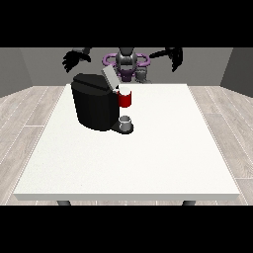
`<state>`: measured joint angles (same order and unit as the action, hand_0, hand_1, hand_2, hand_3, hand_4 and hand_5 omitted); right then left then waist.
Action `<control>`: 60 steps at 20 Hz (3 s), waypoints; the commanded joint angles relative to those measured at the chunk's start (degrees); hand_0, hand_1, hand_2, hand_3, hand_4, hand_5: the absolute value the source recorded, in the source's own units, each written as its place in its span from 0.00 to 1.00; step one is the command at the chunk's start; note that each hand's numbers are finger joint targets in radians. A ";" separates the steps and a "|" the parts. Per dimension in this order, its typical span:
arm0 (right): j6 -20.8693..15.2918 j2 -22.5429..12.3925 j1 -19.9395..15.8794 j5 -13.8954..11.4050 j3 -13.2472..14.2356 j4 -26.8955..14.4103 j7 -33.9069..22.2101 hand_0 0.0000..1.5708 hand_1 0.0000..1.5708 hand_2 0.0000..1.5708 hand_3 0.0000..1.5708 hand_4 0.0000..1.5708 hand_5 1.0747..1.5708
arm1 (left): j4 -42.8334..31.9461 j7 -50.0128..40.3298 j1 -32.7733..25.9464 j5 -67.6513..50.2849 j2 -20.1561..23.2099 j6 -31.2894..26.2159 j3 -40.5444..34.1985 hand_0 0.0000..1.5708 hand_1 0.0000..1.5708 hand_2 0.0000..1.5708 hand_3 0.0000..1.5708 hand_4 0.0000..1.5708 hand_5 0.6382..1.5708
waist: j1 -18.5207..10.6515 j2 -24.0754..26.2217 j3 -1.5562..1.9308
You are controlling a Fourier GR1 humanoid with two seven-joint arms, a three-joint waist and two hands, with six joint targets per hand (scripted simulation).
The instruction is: Insert the coffee pod into the coffee machine and close the lid
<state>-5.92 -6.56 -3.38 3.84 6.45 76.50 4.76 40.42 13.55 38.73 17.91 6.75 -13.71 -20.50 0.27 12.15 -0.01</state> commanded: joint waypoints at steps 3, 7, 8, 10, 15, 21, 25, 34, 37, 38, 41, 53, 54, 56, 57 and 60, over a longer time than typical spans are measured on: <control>3.95 -3.72 -3.32 0.72 -1.48 6.71 -6.01 0.00 0.00 0.00 0.00 0.08 1.00 | 1.77 -0.59 -6.39 -2.98 -1.26 -0.93 -0.81 0.00 0.00 0.00 0.00 0.00 1.00 | -1.34 3.11 -0.01; 4.37 -3.34 -5.58 0.81 -1.11 5.37 -3.34 0.00 0.00 0.00 0.00 0.00 1.00 | 4.68 -1.61 -7.20 -6.79 -4.28 -3.74 -0.76 0.00 0.00 0.00 0.00 0.04 1.00 | -5.68 1.23 0.03; 4.89 -4.31 -9.21 2.57 -1.20 8.81 -10.78 0.00 0.00 0.00 0.00 0.00 1.00 | 5.19 0.15 -8.94 -6.58 -3.72 -2.22 -1.02 0.00 0.00 0.00 0.00 0.09 1.00 | -3.97 1.65 0.00; 3.21 -2.06 -8.88 0.16 -3.18 7.37 -7.76 0.00 0.00 0.00 0.00 0.00 1.00 | 5.90 2.32 -12.37 -7.26 -3.85 -6.48 0.17 0.00 0.00 0.00 0.00 0.02 1.00 | -7.61 1.25 0.00; 5.96 -2.98 -9.77 -2.05 -5.16 6.51 -5.17 0.00 0.00 0.00 0.00 0.09 1.00 | 13.20 -1.41 -12.97 -8.65 -6.59 -3.18 2.90 0.00 0.00 0.00 0.00 0.13 1.00 | -7.89 -1.26 0.03; 8.00 -3.36 -11.16 -2.94 -5.65 5.58 -4.66 0.00 0.00 0.00 0.00 0.00 1.00 | 21.57 -6.52 -17.25 -12.48 -5.97 -3.87 4.10 0.00 0.00 0.00 0.00 0.00 1.00 | -8.38 -3.49 0.03; 7.24 -1.19 -14.89 -1.59 -4.48 2.44 -3.66 0.00 0.00 0.00 0.00 0.00 1.00 | 24.77 -6.96 -17.87 -15.59 -5.41 -4.53 4.17 0.00 0.00 0.00 0.00 0.00 1.00 | -9.00 -7.50 0.03; 8.72 -2.49 -22.69 -1.41 -1.56 -5.78 -1.79 0.00 0.00 0.00 0.00 0.00 1.00 | 33.36 -6.24 -22.97 -15.76 -4.12 -1.89 7.93 0.00 0.00 0.00 0.00 0.00 1.00 | -8.36 -13.15 0.02; 9.26 -1.06 -25.08 -0.67 -3.23 -4.25 -7.29 0.00 0.00 0.00 0.00 0.00 1.00 | 33.18 -7.94 -22.15 -15.32 -4.20 1.90 8.25 0.00 0.00 0.00 0.00 0.00 1.00 | -5.07 -12.10 0.01; 8.19 -1.96 -24.64 -1.82 -1.11 -9.21 -1.58 0.00 0.00 0.00 0.00 0.00 1.00 | 36.91 -7.71 -24.77 -15.01 -6.64 1.66 11.95 0.00 0.00 0.00 0.00 0.00 1.00 | -8.53 -13.34 0.02; 8.55 -2.74 -27.67 -2.25 -0.92 -10.69 -2.15 0.00 0.00 0.00 0.00 0.00 1.00 | 36.47 -6.28 -24.51 -17.88 -2.91 -1.41 8.83 0.00 0.00 0.00 0.00 0.00 1.00 | -7.81 -14.93 0.01; 7.82 -1.32 -33.12 -5.31 -2.31 -15.12 -2.47 0.00 0.00 0.00 0.00 0.00 1.00 | 37.62 -8.67 -24.48 -18.63 -1.23 1.06 9.81 0.00 0.00 0.00 0.00 0.00 1.00 | -7.45 -16.01 0.01; 9.27 -0.49 -32.19 -4.81 -3.34 -13.63 -2.70 0.00 0.00 0.00 0.00 0.00 1.00 | 35.62 -7.00 -24.76 -18.35 -0.67 2.02 8.81 0.00 0.00 0.00 0.00 0.00 1.00 | -5.78 -15.34 0.01; 10.37 -3.15 -33.13 -4.29 -1.06 -16.56 -2.11 0.00 0.00 0.00 0.00 0.00 1.00 | 37.96 -9.19 -24.87 -20.96 1.15 -1.51 8.46 0.00 0.00 0.00 0.00 0.00 1.00 | -8.07 -16.21 0.02; 10.00 -1.14 -33.43 -5.47 -3.21 -15.92 -1.75 0.00 0.00 0.00 0.00 0.00 1.00 | 37.07 -10.91 -21.67 -20.20 -0.32 2.21 8.65 0.00 0.00 0.00 0.00 0.00 1.00 | -6.27 -16.22 0.01; 9.25 -1.75 -34.52 -5.25 -1.52 -17.75 -0.32 0.00 0.00 0.00 0.00 0.00 1.00 | 38.88 -9.23 -25.11 -18.33 -1.14 2.59 10.75 0.00 0.00 0.00 0.00 0.00 1.00 | -8.26 -16.16 0.02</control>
<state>3.34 -8.21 -36.73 -1.08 4.43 61.98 5.11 78.17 4.61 15.01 -1.02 5.78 -11.84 -10.74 -6.87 -3.62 -0.20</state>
